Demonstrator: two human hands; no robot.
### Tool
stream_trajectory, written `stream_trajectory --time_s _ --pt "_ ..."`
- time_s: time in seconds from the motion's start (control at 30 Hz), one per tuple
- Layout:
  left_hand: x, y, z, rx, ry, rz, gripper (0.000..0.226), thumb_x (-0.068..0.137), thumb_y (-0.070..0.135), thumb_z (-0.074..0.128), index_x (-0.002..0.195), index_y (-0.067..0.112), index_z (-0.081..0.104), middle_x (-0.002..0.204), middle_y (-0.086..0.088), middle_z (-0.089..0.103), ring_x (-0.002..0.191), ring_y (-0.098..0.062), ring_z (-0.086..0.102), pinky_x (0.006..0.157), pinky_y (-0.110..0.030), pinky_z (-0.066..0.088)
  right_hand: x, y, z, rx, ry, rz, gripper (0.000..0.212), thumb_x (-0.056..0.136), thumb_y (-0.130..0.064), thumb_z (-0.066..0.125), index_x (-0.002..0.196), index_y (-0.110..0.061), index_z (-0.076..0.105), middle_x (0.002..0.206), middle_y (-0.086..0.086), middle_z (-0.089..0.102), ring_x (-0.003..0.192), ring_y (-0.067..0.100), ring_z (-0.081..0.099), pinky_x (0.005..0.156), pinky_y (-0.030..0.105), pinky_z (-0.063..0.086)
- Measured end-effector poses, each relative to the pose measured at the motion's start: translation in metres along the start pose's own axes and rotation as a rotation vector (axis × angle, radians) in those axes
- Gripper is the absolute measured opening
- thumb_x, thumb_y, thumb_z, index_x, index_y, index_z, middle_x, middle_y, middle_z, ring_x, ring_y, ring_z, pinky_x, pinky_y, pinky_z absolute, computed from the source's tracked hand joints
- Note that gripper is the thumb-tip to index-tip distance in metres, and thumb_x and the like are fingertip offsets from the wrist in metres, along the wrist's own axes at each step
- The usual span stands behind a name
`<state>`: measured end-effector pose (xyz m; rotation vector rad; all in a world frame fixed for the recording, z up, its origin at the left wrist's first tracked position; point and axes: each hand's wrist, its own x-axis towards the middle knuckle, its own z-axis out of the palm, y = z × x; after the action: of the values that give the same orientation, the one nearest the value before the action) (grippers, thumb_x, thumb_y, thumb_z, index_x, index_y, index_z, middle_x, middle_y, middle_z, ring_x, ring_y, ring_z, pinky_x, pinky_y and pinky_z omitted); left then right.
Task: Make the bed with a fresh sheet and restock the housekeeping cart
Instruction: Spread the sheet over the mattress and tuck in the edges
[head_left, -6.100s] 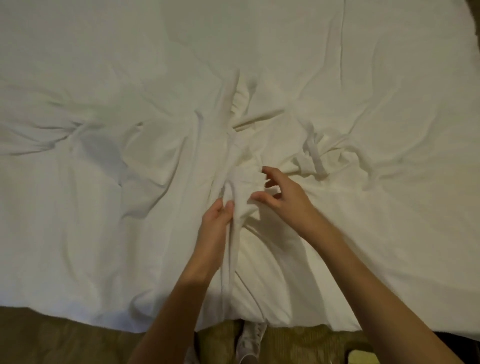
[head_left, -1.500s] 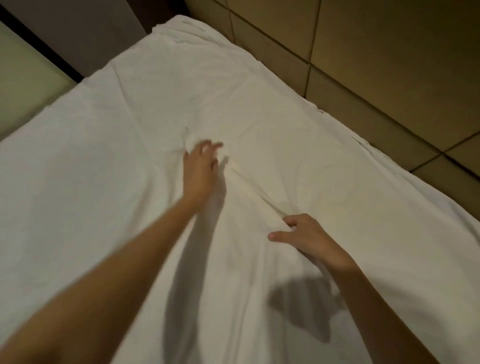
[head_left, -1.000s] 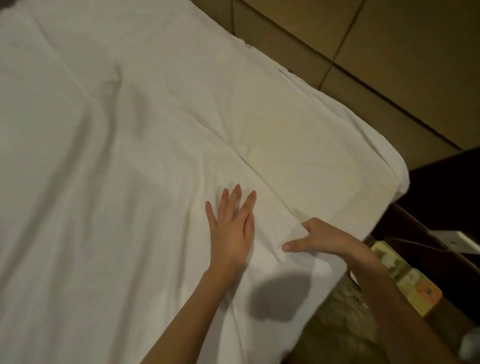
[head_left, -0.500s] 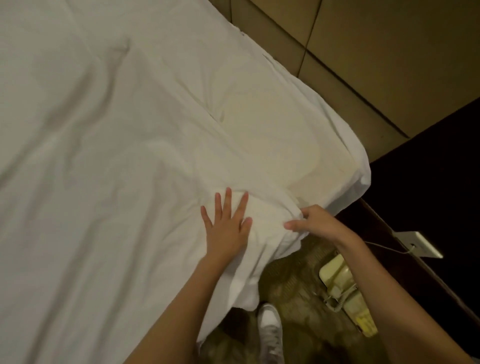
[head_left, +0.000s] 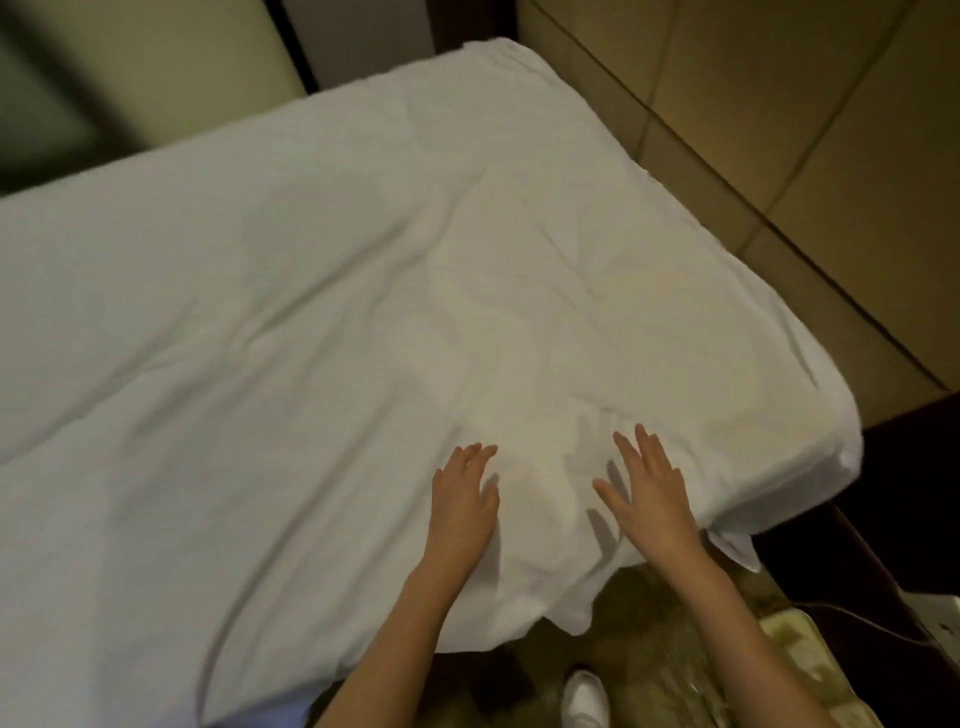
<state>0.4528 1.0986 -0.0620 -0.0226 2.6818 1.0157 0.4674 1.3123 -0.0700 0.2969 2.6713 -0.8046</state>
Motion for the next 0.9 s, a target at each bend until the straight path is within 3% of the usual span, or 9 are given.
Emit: stream_trajectory --time_s 0.23,0.43,0.57,0.9 --pt "-0.063 -0.152 -0.149 -0.018 0.206 -0.085 0.044 0.098 0.007 0.044 0.140 0.017 0.040 0.146 -0.001 0.039 0.142 -0.020 0.023 0.117 -0.032 0.005 -0.042 -0.159 0.112 -0.115 -0.037 -0.148 0.067 0.097 -0.051 0.031 0.151 -0.028 -0.001 0.158 -0.002 -0.016 0.145 0.018 -0.017 0.116 0.047 -0.003" --pt "-0.142 -0.322 -0.282 0.068 0.261 -0.128 0.044 0.100 0.010 0.041 0.143 0.018 0.036 0.148 -0.002 0.037 0.142 -0.017 0.023 0.117 -0.031 0.003 -0.089 -0.310 0.228 -0.185 -0.073 -0.253 0.068 0.097 -0.051 0.031 0.151 -0.027 -0.004 0.158 -0.001 -0.017 0.145 0.019 -0.016 0.116 0.050 0.001" --pt "-0.165 -0.401 -0.358 0.104 0.320 -0.159 0.044 0.099 0.008 0.042 0.142 0.014 0.038 0.146 -0.006 0.040 0.139 -0.021 0.029 0.115 -0.031 0.008 -0.107 -0.403 0.285 -0.146 -0.101 -0.309 0.069 0.097 -0.052 0.031 0.150 -0.028 -0.005 0.157 -0.003 -0.018 0.144 0.017 -0.018 0.116 0.050 -0.001" --pt "-0.089 -0.536 -0.467 0.174 0.317 -0.206 0.042 0.098 0.009 0.044 0.140 0.011 0.042 0.143 -0.008 0.044 0.136 -0.023 0.034 0.115 -0.039 0.015 -0.039 -0.552 0.375 -0.229 -0.132 -0.396 0.068 0.097 -0.050 0.031 0.150 -0.027 -0.005 0.158 0.000 -0.016 0.145 0.021 -0.015 0.115 0.050 0.003"
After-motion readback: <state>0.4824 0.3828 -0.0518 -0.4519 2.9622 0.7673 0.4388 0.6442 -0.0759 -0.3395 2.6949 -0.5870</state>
